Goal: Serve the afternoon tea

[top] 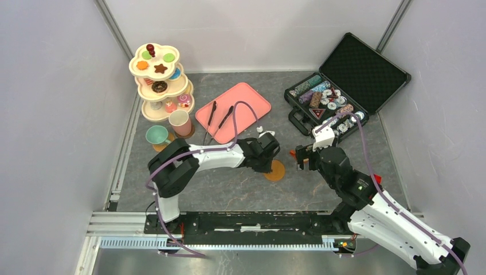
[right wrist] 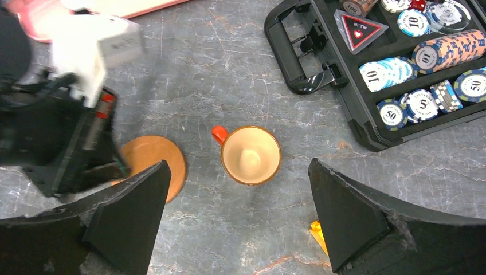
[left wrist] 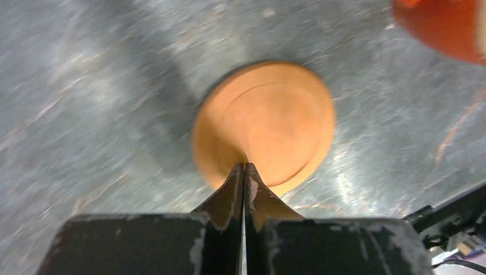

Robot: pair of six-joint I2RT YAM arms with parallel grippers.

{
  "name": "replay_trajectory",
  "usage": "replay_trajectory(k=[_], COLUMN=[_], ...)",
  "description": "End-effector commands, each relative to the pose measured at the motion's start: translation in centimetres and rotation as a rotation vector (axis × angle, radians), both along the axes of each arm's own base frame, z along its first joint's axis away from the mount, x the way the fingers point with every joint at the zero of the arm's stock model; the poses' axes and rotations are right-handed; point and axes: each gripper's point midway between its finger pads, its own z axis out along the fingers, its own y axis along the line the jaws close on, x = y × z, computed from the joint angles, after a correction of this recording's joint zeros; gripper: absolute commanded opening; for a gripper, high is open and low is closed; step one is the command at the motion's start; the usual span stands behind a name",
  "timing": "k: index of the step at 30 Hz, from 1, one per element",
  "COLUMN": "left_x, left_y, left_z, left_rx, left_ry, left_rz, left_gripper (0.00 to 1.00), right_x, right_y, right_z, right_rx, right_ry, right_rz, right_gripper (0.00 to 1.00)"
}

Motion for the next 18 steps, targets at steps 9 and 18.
replay_trajectory(k=[9, 18], left_x=[-2.6, -0.9], left_y=[25.0, 34.9], left_z=[-3.8, -2.0], left_rx=[0.504, 0.418], left_ry=[0.12, 0.197], left_rz=[0.505, 0.916], left_gripper=[0.02, 0.02], right_x=[0.6, 0.5], right_y=[0.0, 0.1], right_z=[0.3, 0.1], right_rx=[-0.009, -0.001], right_ry=[-0.057, -0.056], right_rz=[0.006, 0.015], right_gripper=[0.98, 0.98])
